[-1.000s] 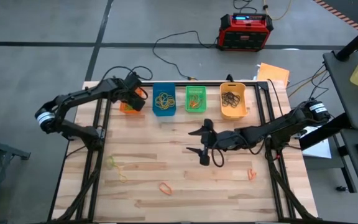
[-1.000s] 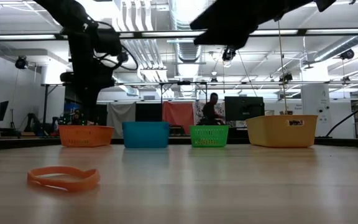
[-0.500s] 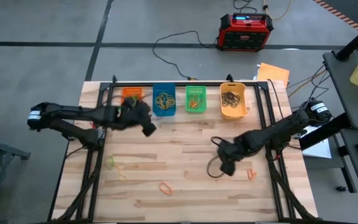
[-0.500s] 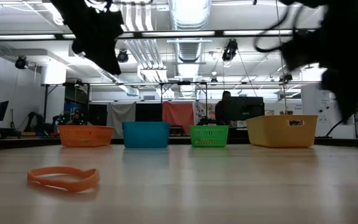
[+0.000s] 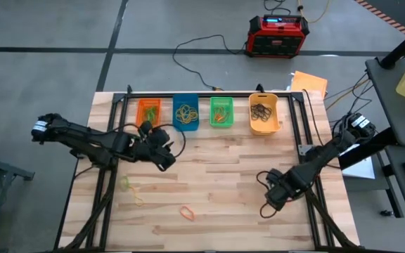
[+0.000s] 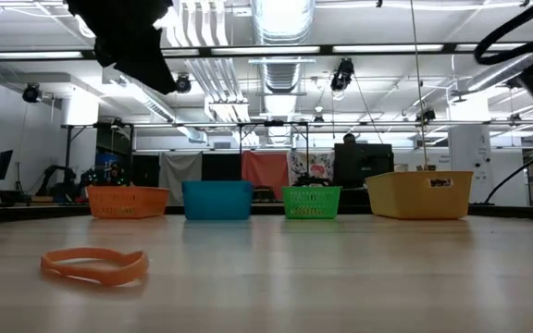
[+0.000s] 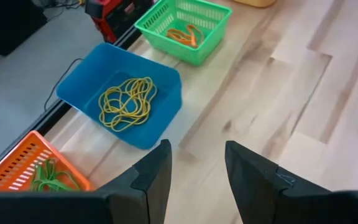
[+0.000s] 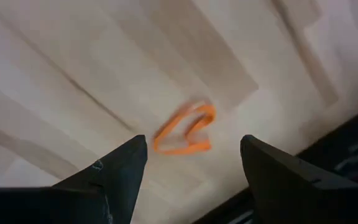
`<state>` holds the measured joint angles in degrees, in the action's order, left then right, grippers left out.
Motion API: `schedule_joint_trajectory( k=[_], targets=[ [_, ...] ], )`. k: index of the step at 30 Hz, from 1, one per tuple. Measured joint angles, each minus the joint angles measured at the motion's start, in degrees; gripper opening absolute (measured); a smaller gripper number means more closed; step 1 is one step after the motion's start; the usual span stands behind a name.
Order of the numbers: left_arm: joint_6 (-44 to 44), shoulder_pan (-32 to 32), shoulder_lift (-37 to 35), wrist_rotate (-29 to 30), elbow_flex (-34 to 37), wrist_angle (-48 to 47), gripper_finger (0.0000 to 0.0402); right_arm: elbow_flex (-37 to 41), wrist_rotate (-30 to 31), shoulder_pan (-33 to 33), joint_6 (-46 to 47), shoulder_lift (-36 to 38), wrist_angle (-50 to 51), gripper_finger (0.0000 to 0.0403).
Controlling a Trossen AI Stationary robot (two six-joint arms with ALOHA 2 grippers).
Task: Sort rubber bands into baskets
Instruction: Put the orange rubber band into the green bin
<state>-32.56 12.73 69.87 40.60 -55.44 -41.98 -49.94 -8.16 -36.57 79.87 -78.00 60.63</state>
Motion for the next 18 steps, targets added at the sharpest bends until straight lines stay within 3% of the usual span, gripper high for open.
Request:
schedule_joint_trajectory(
  k=[8, 18],
  targets=[
    [0.0, 1.1, 0.1, 0.0, 0.0, 0.2, 0.0135, 3.0, 0.7, -3.9, 7.6, 0.0, -4.7, 0.0256],
    [0.0, 1.1, 0.5, 0.0, 0.0, 0.4, 0.0135, 11.6, 0.8, -3.9, 9.7, 0.0, -16.7, 0.0239]
  ],
)
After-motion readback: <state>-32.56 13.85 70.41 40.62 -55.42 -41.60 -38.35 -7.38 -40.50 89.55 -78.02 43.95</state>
